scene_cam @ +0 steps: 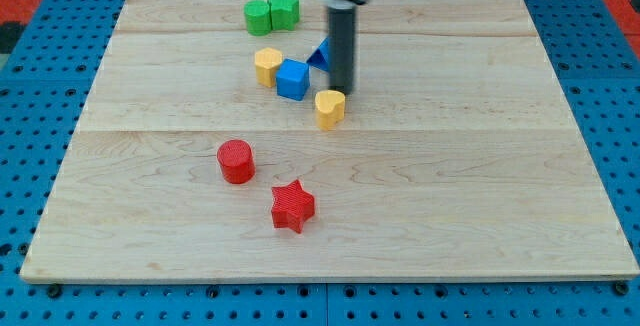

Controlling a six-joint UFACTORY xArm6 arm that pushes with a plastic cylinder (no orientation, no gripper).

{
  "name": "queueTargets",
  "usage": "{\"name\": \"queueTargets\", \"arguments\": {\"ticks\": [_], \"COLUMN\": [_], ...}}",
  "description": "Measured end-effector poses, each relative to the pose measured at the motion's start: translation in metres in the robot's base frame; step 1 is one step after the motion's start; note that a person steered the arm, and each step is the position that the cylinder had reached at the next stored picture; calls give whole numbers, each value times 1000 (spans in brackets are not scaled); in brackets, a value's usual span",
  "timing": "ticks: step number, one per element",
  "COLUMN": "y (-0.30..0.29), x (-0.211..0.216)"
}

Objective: Push the yellow heart into the blue cube

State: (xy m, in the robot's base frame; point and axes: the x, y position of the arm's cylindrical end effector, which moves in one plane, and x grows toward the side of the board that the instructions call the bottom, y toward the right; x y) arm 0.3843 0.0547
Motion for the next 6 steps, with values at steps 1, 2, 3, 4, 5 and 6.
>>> {"name": "queueTargets", "arguments": {"ticks": [1,2,3,4,5,6], "y": [37,-24,-48,-52,-50,-11], "x": [62,75,41,28,23,-33]}}
